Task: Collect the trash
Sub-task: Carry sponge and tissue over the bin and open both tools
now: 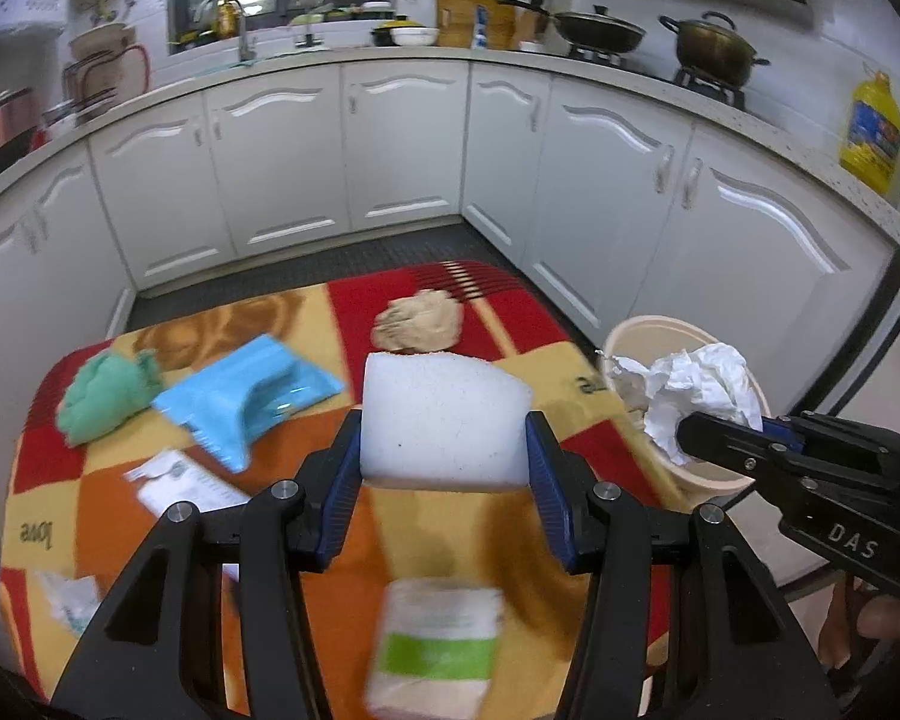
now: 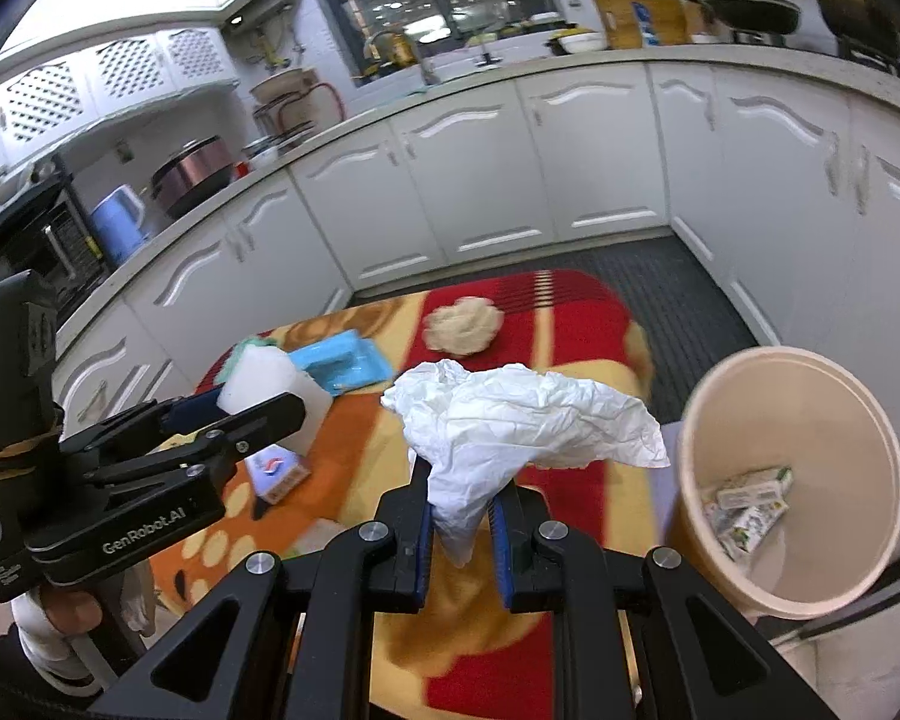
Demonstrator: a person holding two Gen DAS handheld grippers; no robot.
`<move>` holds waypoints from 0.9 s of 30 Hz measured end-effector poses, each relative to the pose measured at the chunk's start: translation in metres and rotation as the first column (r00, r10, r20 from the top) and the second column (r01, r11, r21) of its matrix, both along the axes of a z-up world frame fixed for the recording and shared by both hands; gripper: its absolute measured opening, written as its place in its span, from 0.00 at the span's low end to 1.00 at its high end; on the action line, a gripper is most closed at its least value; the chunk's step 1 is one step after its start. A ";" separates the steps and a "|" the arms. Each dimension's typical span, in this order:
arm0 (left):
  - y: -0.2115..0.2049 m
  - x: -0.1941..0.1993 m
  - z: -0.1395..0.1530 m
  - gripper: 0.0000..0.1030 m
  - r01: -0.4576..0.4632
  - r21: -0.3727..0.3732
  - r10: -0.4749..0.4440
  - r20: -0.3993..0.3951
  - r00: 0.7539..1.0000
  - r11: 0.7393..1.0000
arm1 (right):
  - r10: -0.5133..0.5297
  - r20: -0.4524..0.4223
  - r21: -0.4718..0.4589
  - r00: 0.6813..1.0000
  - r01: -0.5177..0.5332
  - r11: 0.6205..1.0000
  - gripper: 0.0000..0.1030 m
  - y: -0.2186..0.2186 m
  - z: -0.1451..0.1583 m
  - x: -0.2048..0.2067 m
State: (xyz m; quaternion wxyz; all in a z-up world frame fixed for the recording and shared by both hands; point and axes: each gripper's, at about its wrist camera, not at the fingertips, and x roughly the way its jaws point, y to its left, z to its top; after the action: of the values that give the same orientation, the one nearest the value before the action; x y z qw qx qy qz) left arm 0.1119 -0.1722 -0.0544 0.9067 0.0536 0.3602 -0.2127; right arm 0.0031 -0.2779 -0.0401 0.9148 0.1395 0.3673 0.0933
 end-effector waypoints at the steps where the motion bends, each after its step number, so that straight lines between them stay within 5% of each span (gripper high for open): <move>1: -0.009 0.001 0.000 0.48 0.014 0.001 -0.014 -0.002 1.000 1.000 | -0.012 -0.003 -0.003 1.000 0.012 1.000 0.15 -0.005 -0.001 -0.001; 16: -0.123 0.020 -0.022 0.49 0.174 0.005 -0.173 -0.092 0.981 0.985 | -0.207 -0.095 -0.018 0.974 0.207 0.978 0.15 -0.110 -0.039 -0.002; 27: -0.190 0.055 -0.051 0.53 0.225 -0.108 -0.245 -0.241 0.939 0.968 | -0.291 -0.187 -0.009 0.938 0.294 0.956 0.15 -0.162 -0.075 0.011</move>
State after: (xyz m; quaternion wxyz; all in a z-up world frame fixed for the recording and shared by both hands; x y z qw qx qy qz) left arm 0.1670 -0.3619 -0.1054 0.8230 0.0333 0.4548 -0.3387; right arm 0.0140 -0.4403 -0.1149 0.8788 0.2093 0.4255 -0.0535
